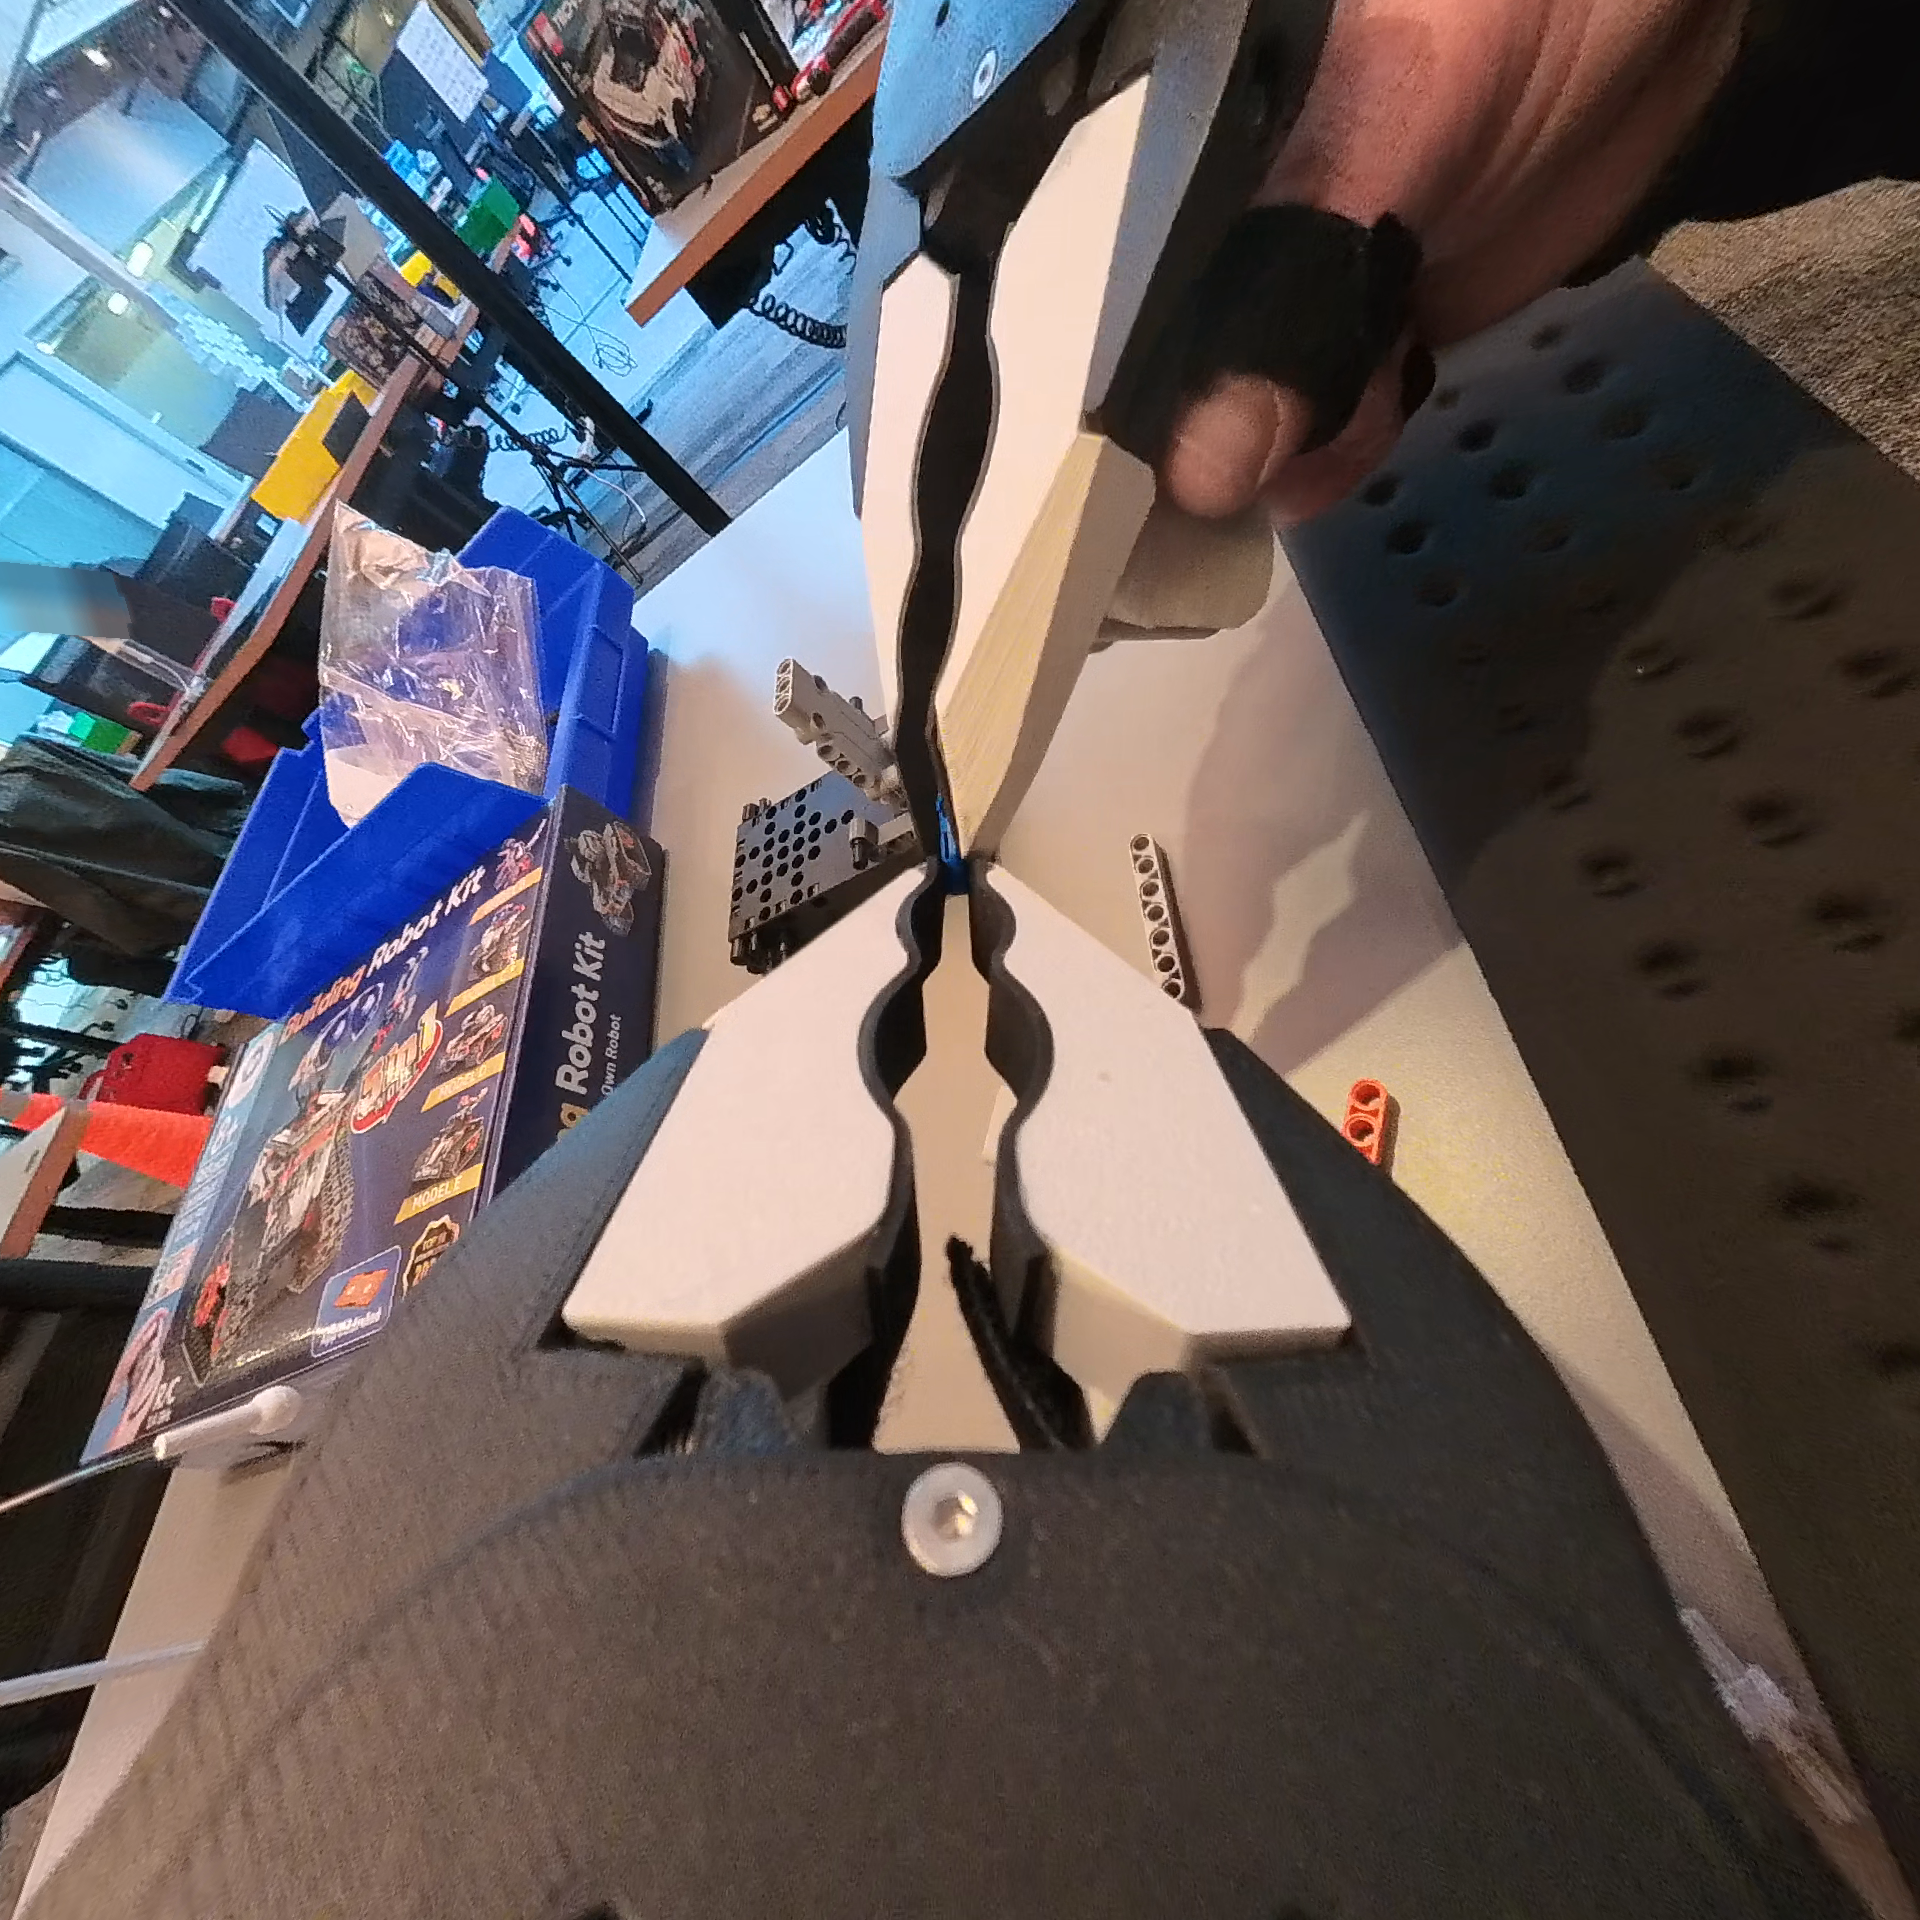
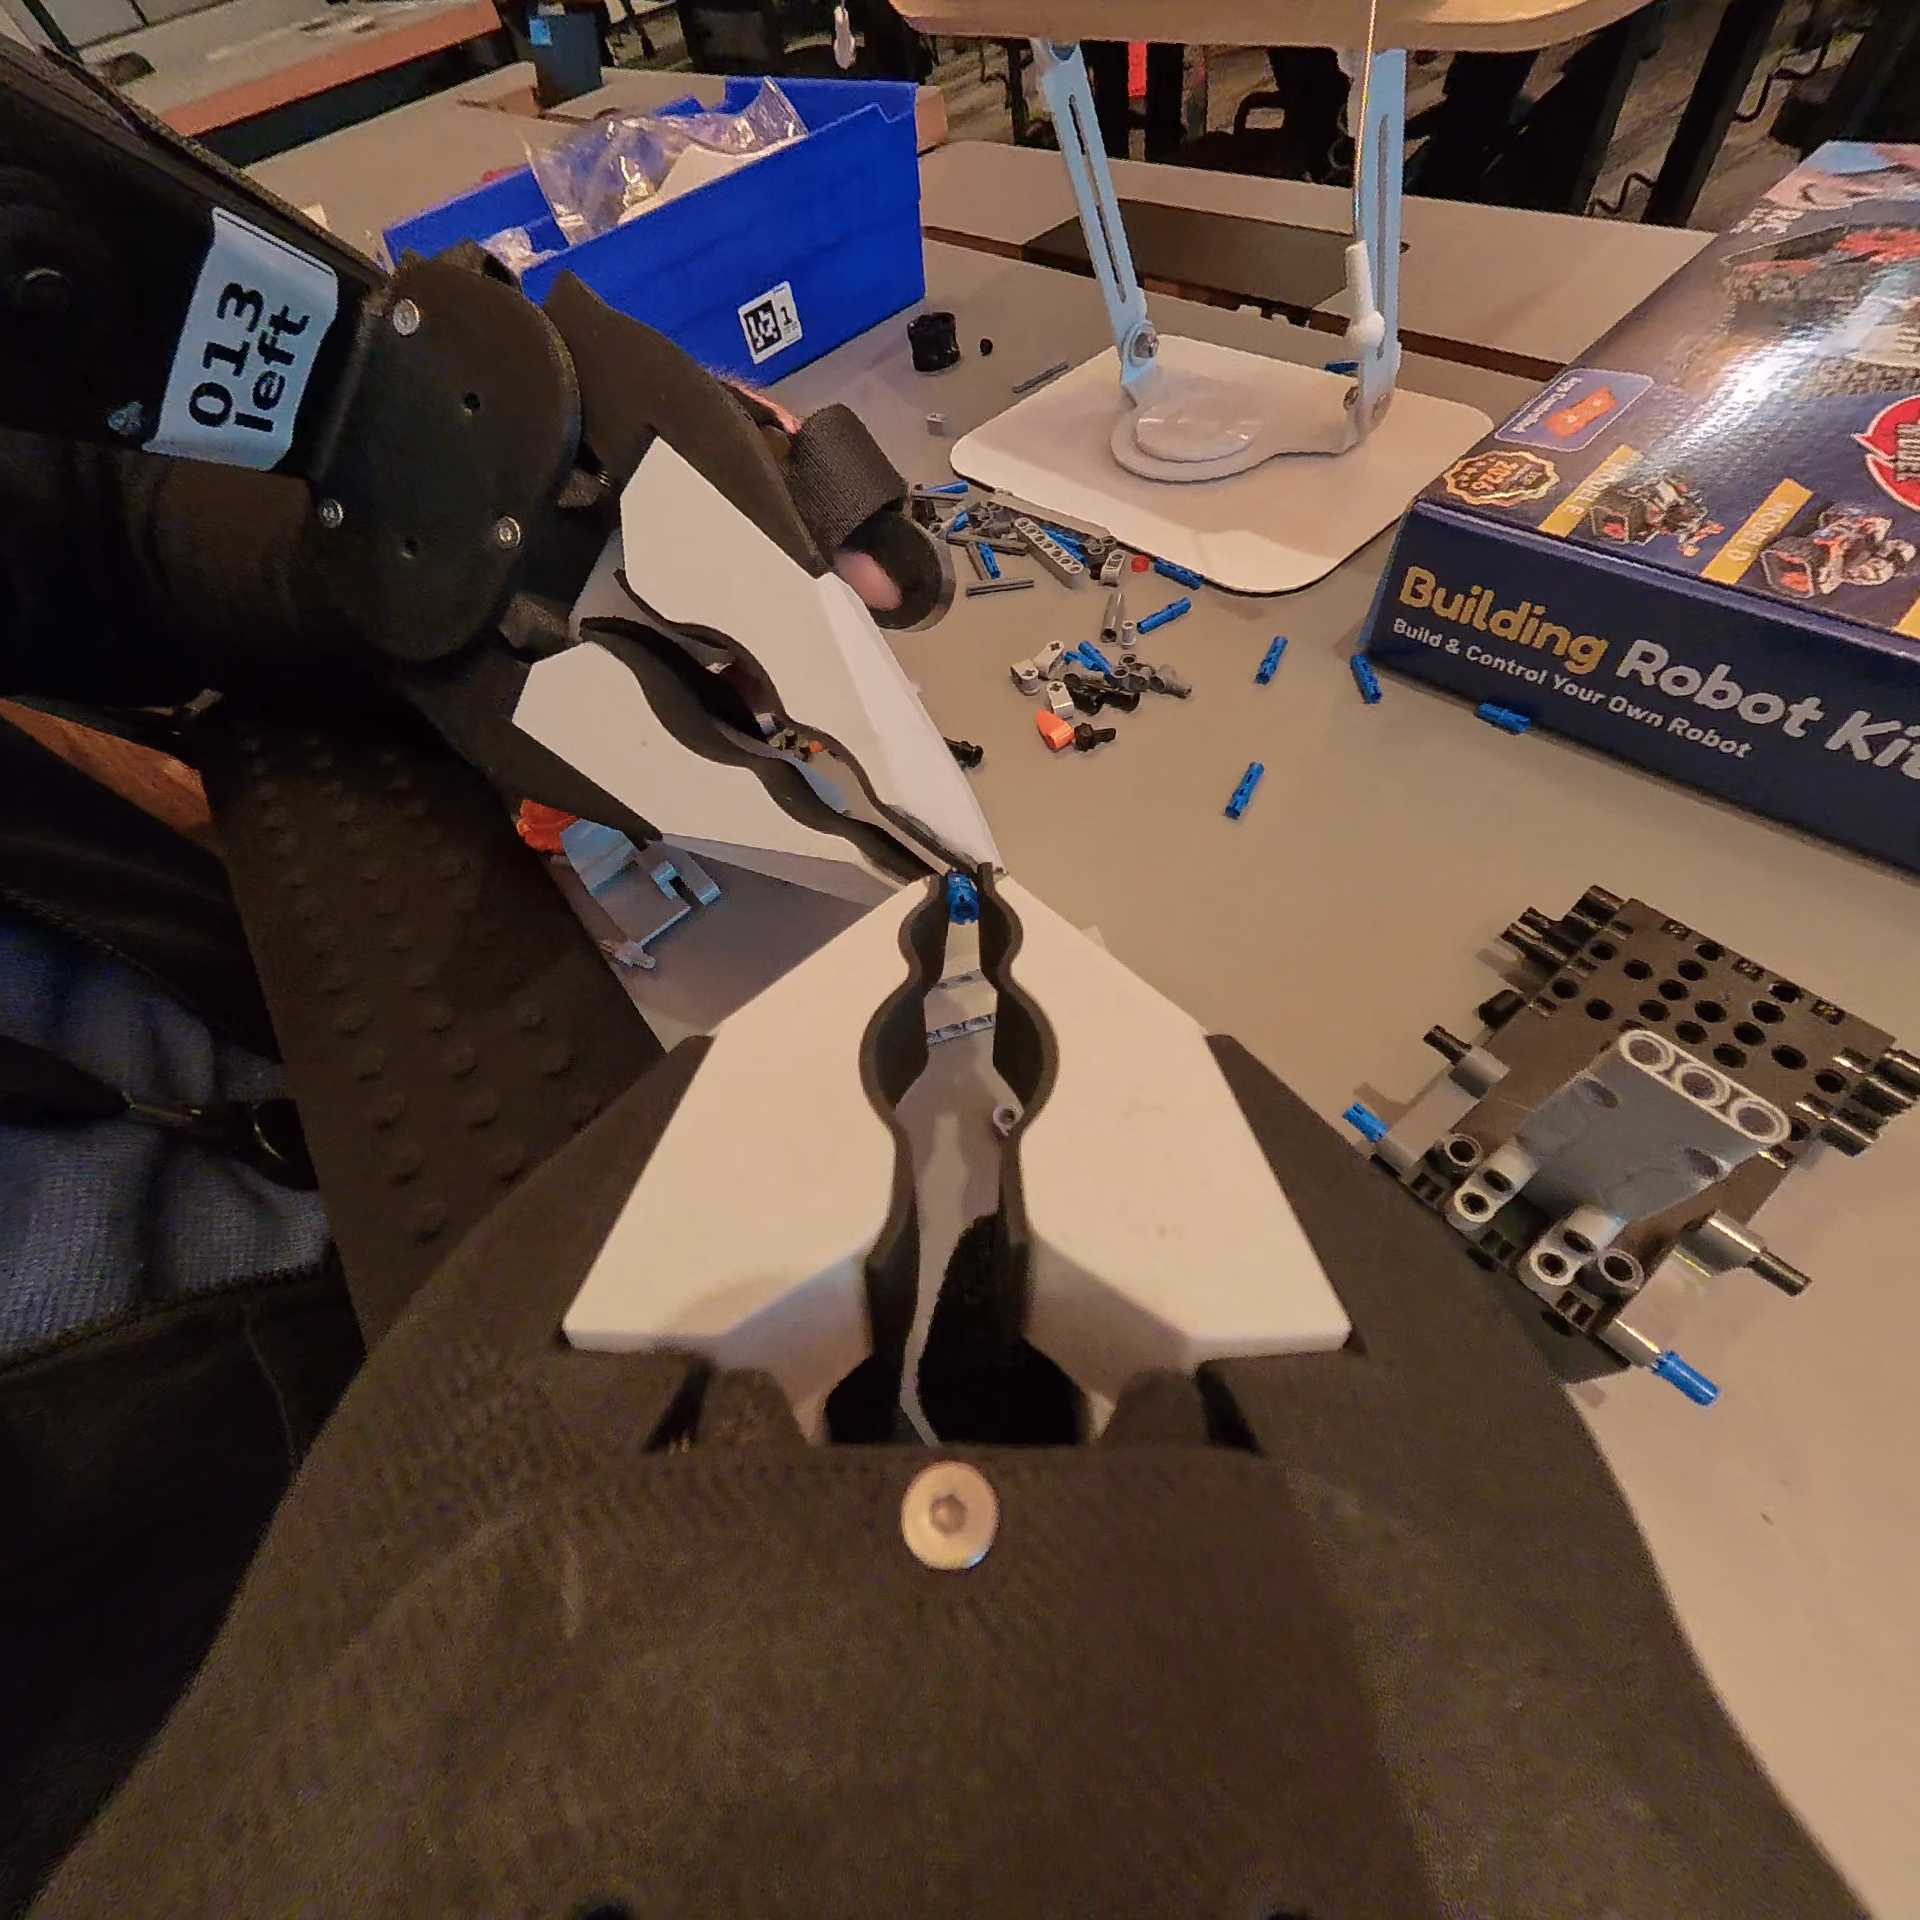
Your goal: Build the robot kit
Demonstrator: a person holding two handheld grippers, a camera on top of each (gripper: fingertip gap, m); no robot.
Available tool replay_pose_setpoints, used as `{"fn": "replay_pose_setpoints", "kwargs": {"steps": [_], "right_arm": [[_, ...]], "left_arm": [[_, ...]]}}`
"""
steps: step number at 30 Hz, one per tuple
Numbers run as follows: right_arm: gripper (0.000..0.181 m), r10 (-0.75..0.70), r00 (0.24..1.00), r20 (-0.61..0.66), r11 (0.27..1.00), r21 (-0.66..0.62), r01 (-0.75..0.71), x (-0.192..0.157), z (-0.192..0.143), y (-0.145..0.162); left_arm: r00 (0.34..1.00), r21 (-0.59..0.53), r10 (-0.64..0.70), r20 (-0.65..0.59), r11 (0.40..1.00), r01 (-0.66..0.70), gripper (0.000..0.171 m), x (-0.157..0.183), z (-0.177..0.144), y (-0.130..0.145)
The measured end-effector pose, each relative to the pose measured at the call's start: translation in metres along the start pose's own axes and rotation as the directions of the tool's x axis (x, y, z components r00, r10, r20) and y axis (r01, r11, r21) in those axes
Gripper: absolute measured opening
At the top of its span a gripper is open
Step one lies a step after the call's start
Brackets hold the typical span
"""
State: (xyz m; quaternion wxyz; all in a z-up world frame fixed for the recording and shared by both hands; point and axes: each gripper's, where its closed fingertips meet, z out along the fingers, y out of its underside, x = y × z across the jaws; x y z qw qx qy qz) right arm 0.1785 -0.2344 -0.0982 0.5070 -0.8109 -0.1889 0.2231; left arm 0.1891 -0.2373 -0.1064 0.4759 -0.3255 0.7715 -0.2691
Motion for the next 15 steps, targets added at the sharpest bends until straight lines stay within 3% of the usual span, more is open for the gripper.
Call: {"fn": "replay_pose_setpoints", "kwargs": {"steps": [5,8,11,15], "right_arm": [[0.003,-0.078,0.997,-0.006,0.991,-0.113,0.077,0.004,-0.001,0.016],[0.003,-0.194,0.980,-0.047,0.940,-0.295,0.172,0.019,0.001,0.047],[0.003,-0.257,0.966,0.008,0.891,-0.386,0.240,0.016,0.005,0.064],[0.003,-0.331,0.943,0.033,0.820,-0.485,0.305,0.020,0.007,0.078]], "left_arm": [[0.994,-0.036,-0.067,-0.084,0.997,0.064,0.003,0.011,0.006,0.007],[0.977,-0.134,-0.128,-0.169,0.985,0.106,0.007,0.025,0.013,0.027],[0.935,-0.236,-0.237,-0.263,0.956,0.176,0.014,0.043,0.021,0.045],[0.913,-0.267,-0.278,-0.298,0.943,0.200,0.013,0.054,0.029,0.049]]}}
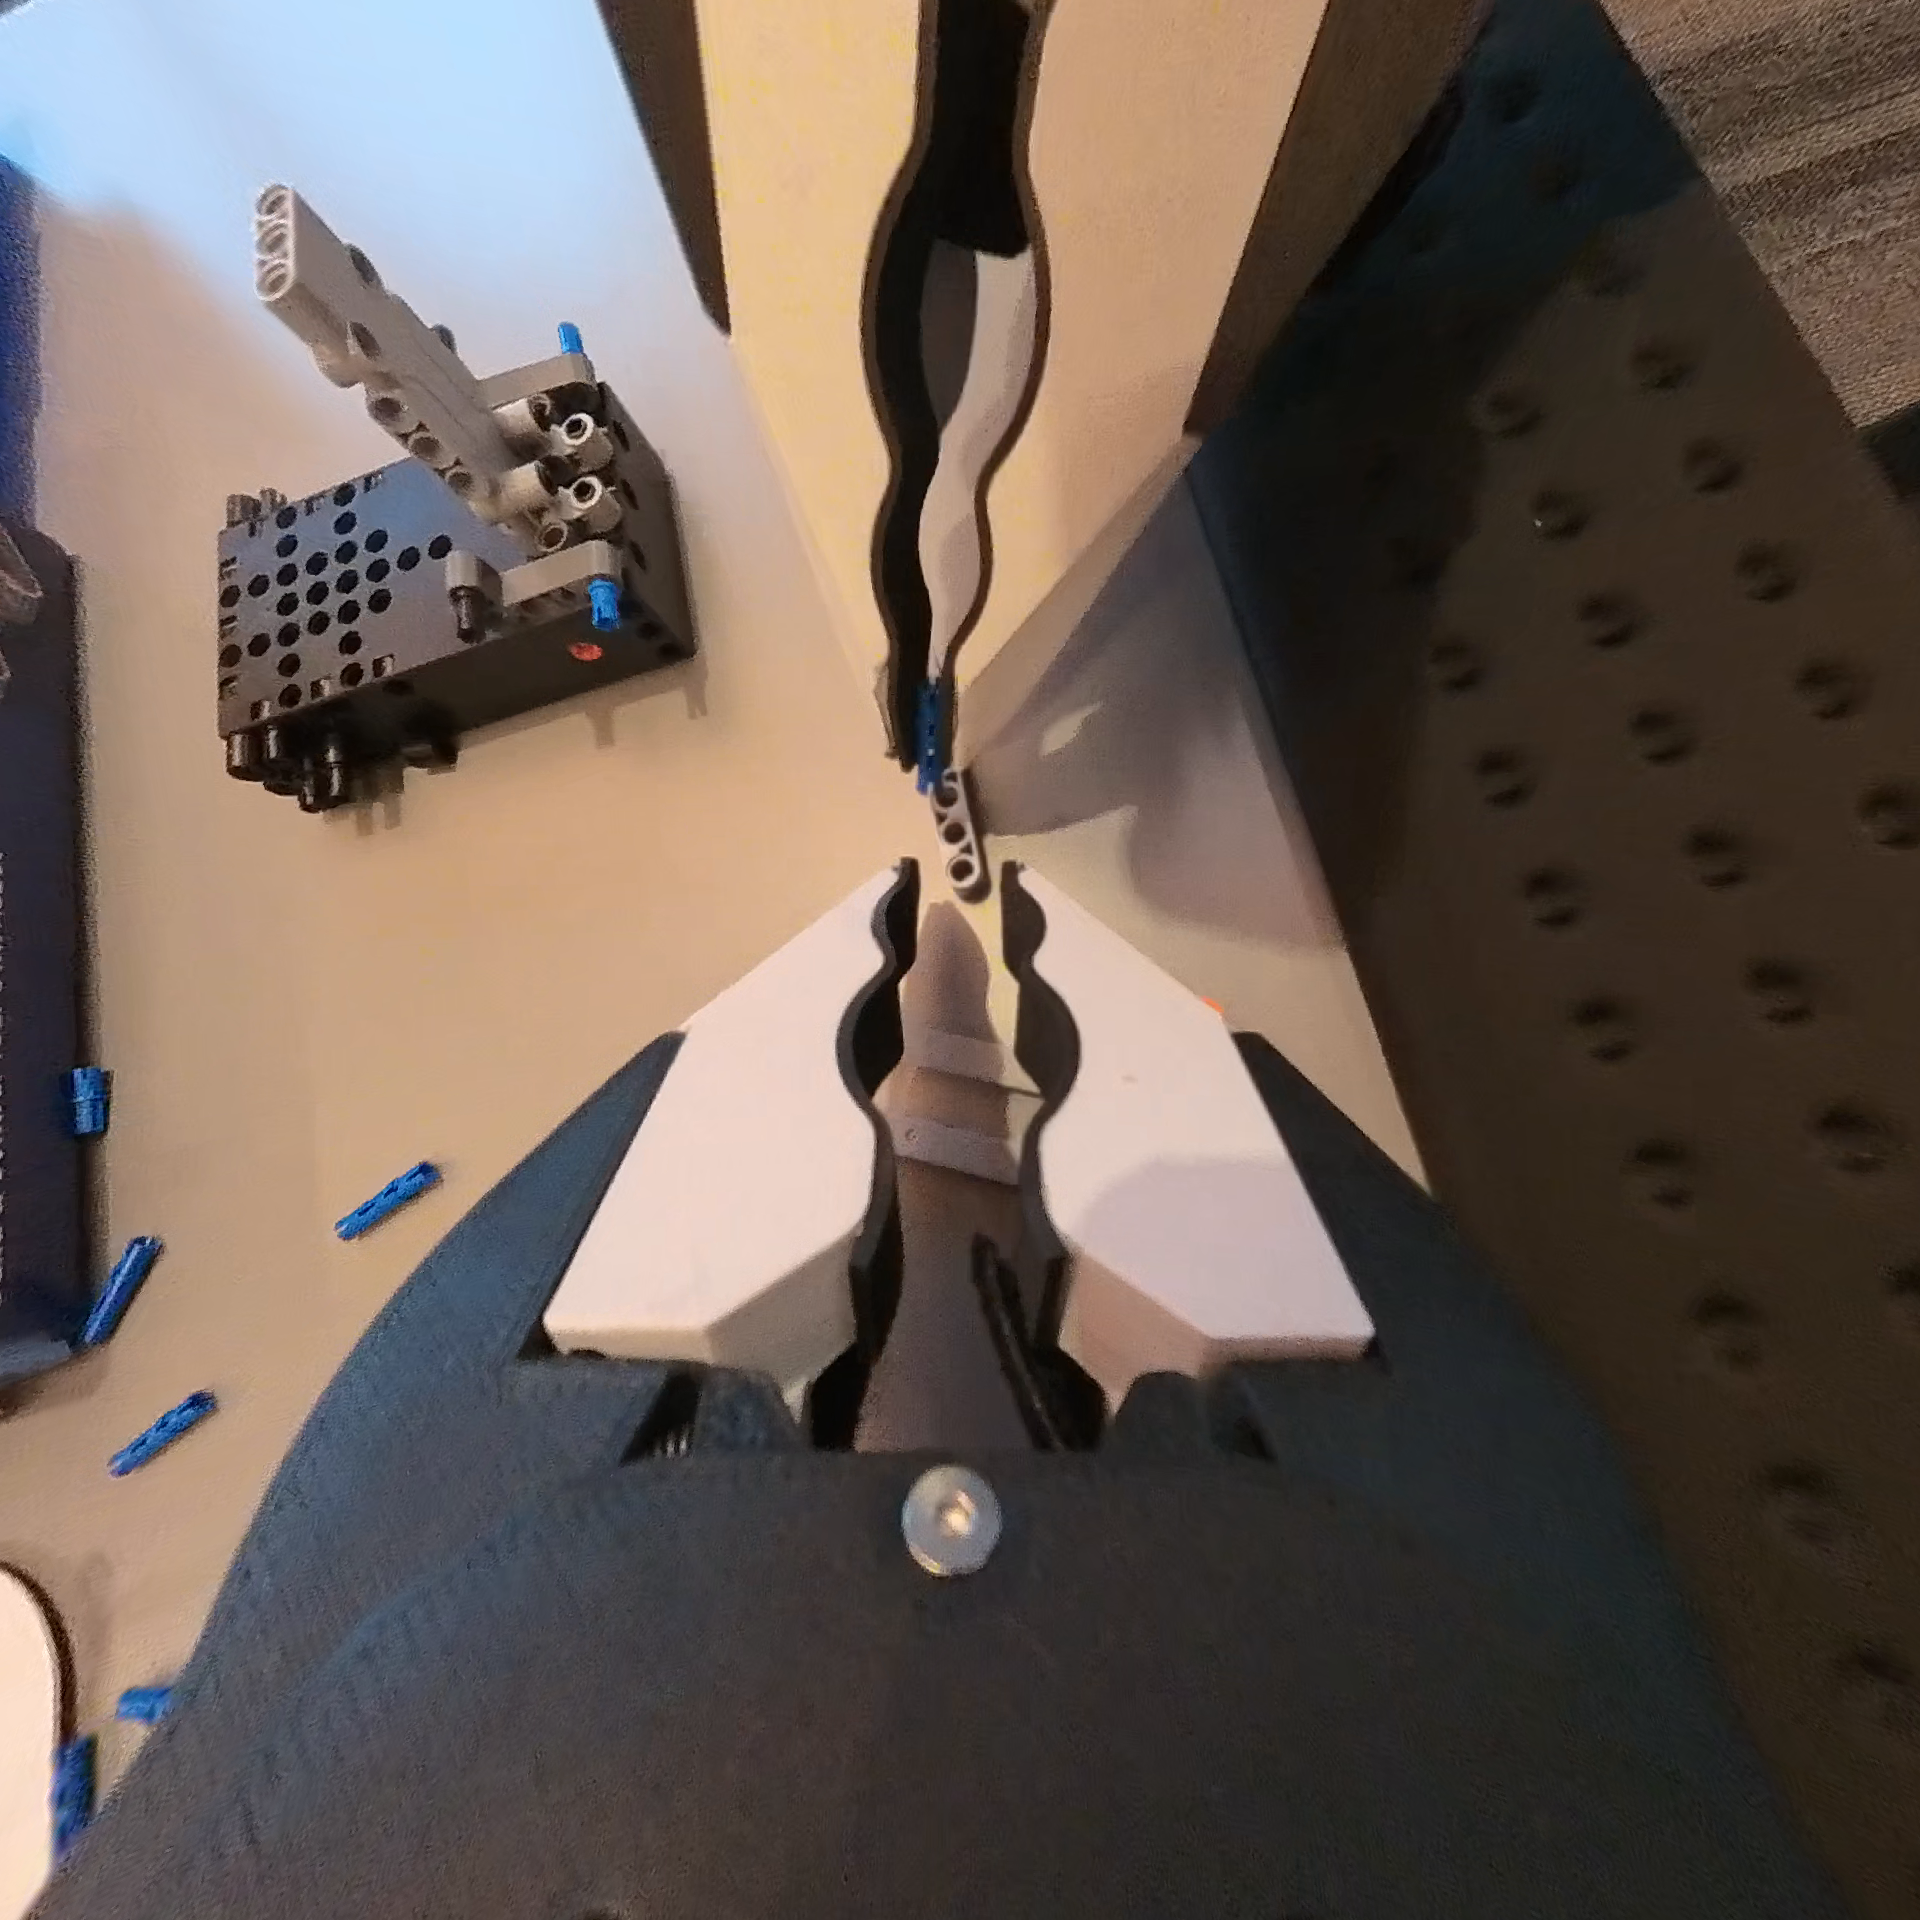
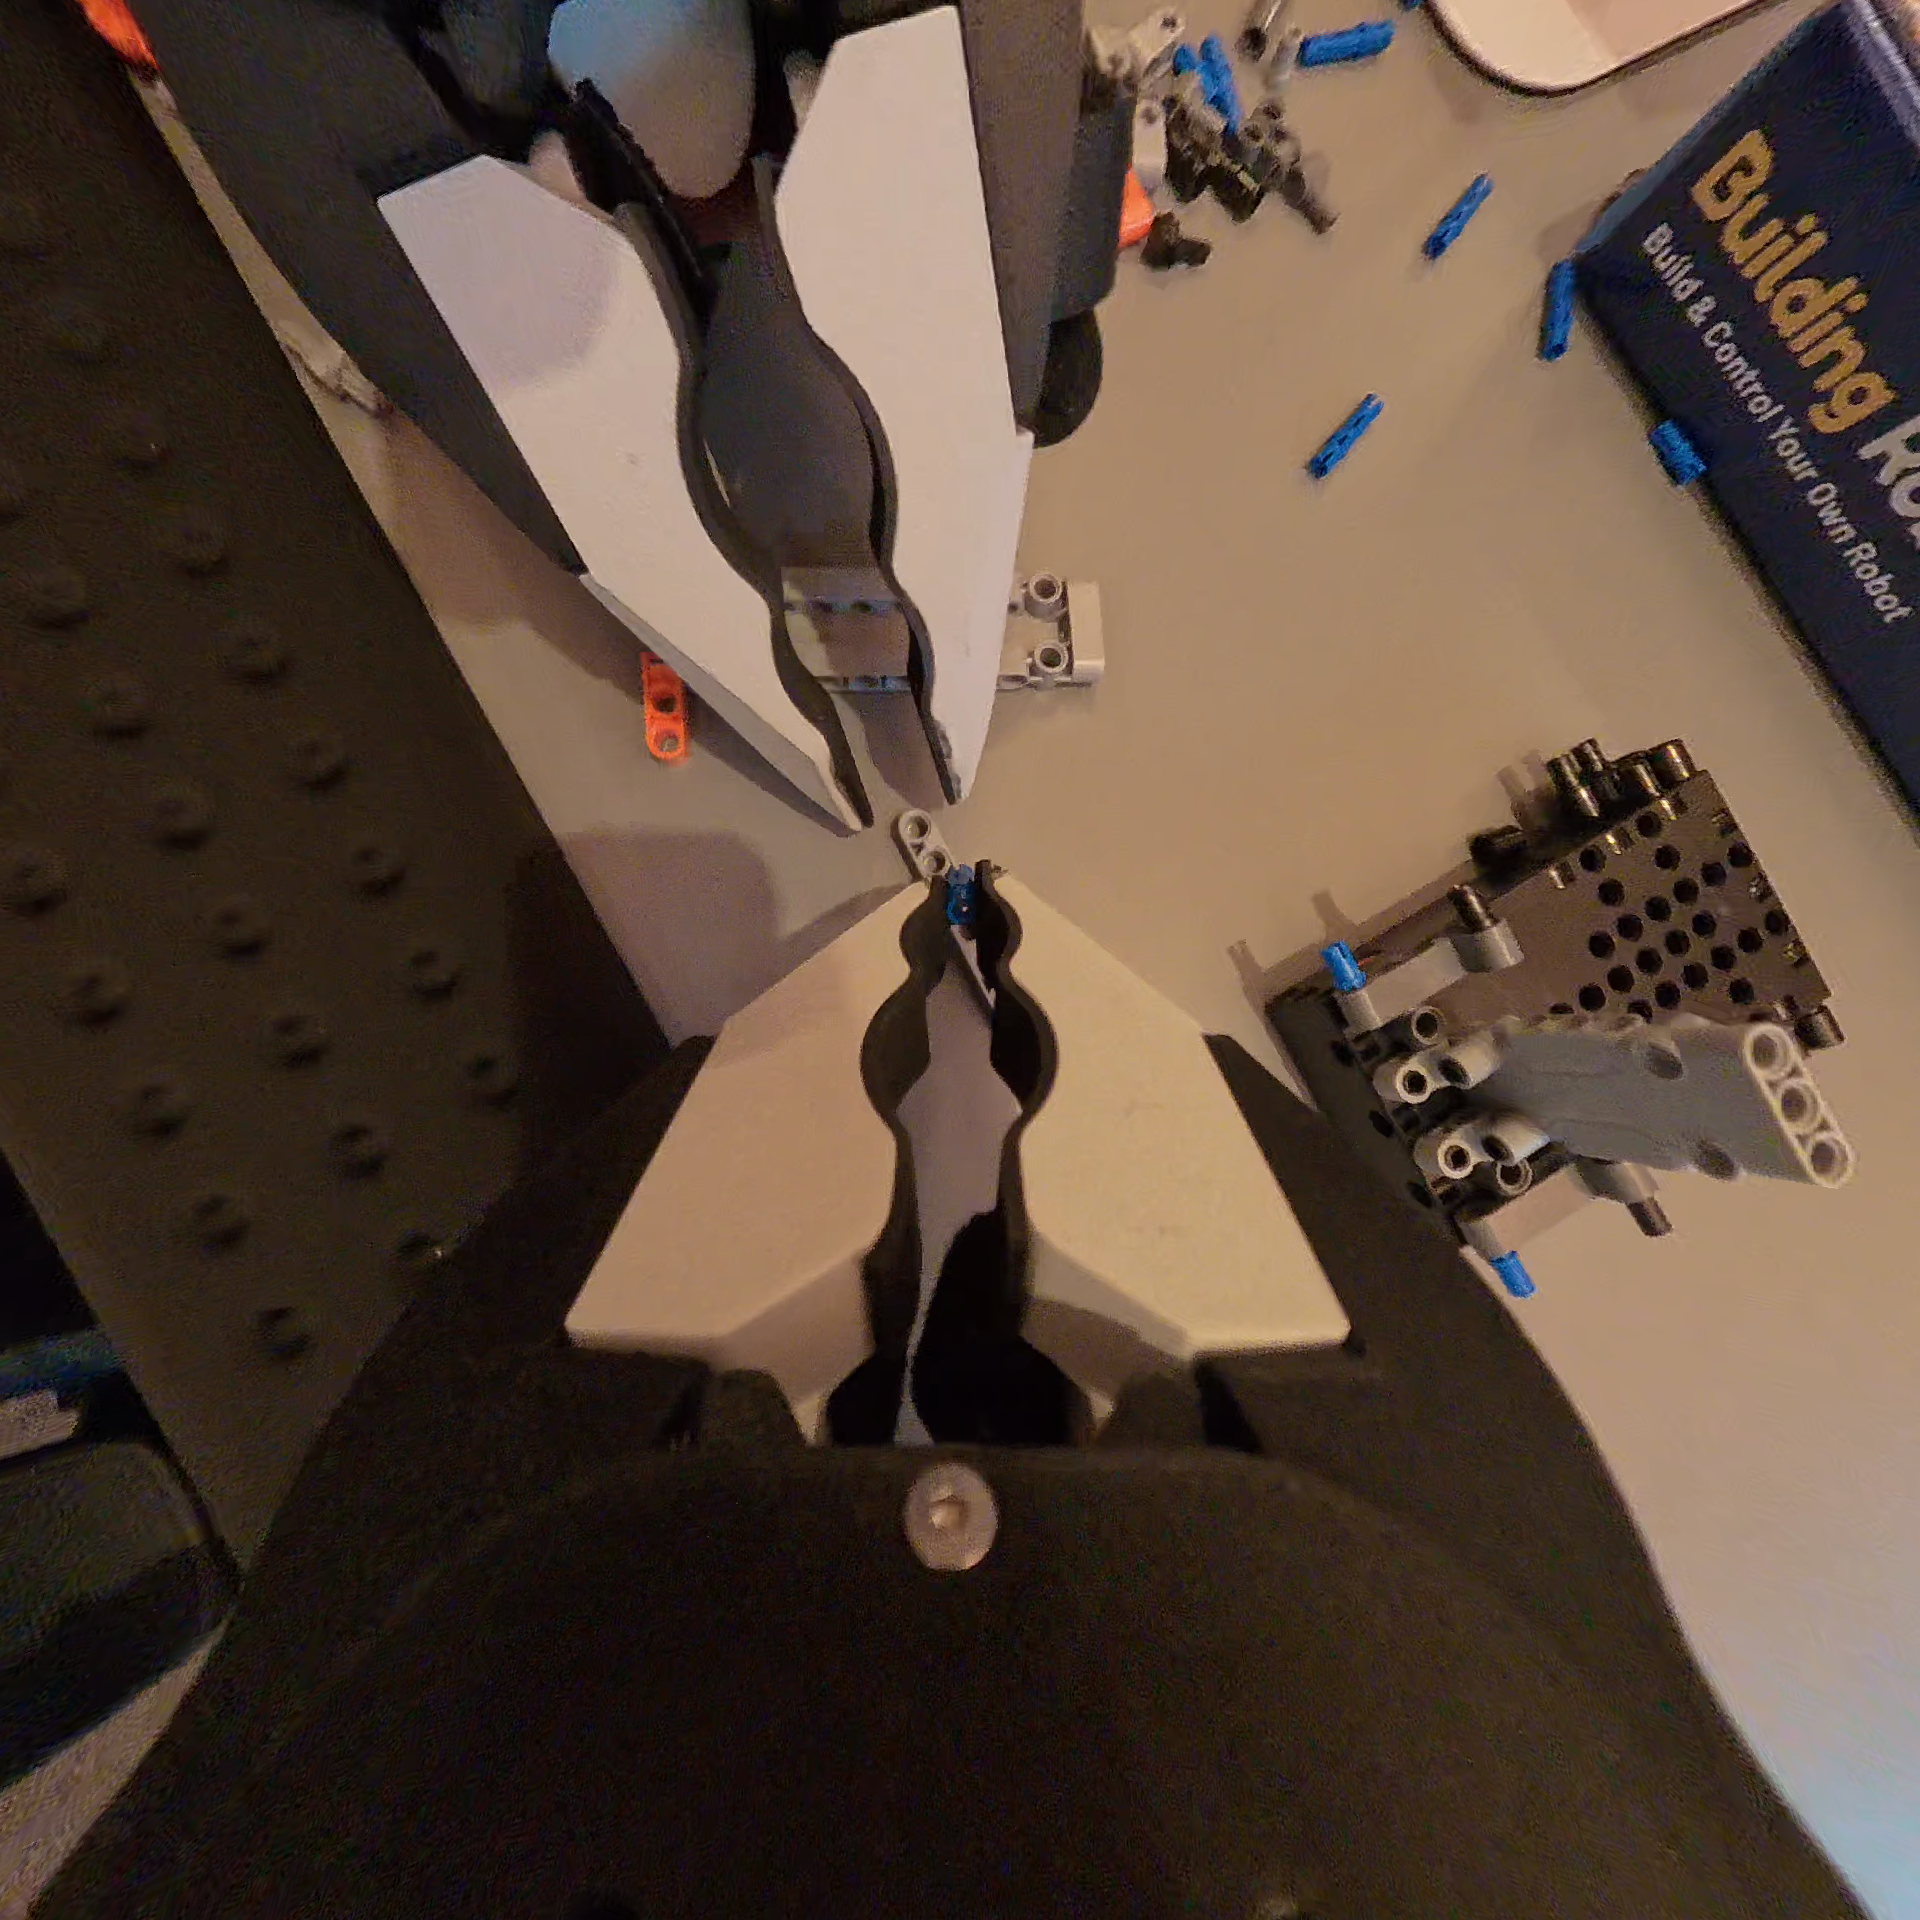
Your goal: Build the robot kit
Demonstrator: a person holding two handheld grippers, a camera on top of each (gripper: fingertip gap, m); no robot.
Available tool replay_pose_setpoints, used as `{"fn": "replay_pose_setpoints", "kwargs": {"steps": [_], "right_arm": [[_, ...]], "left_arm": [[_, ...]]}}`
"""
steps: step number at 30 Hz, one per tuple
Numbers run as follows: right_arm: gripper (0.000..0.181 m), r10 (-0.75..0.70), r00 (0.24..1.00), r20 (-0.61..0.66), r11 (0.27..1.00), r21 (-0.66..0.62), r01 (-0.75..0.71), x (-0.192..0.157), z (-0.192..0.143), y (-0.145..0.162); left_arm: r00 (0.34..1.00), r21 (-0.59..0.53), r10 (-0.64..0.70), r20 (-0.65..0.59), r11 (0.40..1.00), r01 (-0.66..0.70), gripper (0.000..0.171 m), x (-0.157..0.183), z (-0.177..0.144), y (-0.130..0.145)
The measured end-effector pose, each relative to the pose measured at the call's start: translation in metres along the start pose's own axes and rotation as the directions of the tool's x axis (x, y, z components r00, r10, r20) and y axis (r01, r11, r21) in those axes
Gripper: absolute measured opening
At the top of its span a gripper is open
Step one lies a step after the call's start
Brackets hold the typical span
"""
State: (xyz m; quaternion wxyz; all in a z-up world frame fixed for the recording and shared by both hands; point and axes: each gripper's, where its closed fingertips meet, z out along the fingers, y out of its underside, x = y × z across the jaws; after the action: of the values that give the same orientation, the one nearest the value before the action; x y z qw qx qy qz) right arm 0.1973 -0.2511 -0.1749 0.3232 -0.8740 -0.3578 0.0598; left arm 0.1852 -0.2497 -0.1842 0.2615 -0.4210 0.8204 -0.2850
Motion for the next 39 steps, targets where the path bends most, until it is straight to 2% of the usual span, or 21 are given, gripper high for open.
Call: {"fn": "replay_pose_setpoints", "kwargs": {"steps": [2,7,22,31,39], "right_arm": [[0.003,-0.023,1.000,0.003,0.999,-0.028,0.023,-0.0005,0.0024,0.0021],[0.002,-0.066,0.998,0.009,0.993,-0.097,0.067,-0.0005,0.0058,0.0083],[0.002,-0.183,0.979,0.093,0.953,-0.229,0.200,-0.0029,0.0053,0.0096],[0.003,-0.196,0.966,0.170,0.933,-0.272,0.237,-0.0044,0.0048,0.0099],[0.003,-0.150,0.959,0.239,0.937,-0.275,0.215,-0.0049,0.0047,0.0095]], "left_arm": [[1.000,-0.040,0.011,-0.013,0.999,-0.011,0.013,0.0037,0.0069,0.0042],[1.000,-0.029,0.006,0.004,1.000,-0.006,0.006,-0.0013,0.0122,0.0034],[1.000,-0.006,0.021,0.003,1.000,-0.021,0.005,-0.0009,0.0125,0.0031],[1.000,-0.001,0.021,0.002,1.000,-0.021,0.005,-0.0007,0.0126,0.0030],[0.999,-0.004,0.034,0.010,0.999,-0.034,0.006,-0.0006,0.0127,0.0031]]}}
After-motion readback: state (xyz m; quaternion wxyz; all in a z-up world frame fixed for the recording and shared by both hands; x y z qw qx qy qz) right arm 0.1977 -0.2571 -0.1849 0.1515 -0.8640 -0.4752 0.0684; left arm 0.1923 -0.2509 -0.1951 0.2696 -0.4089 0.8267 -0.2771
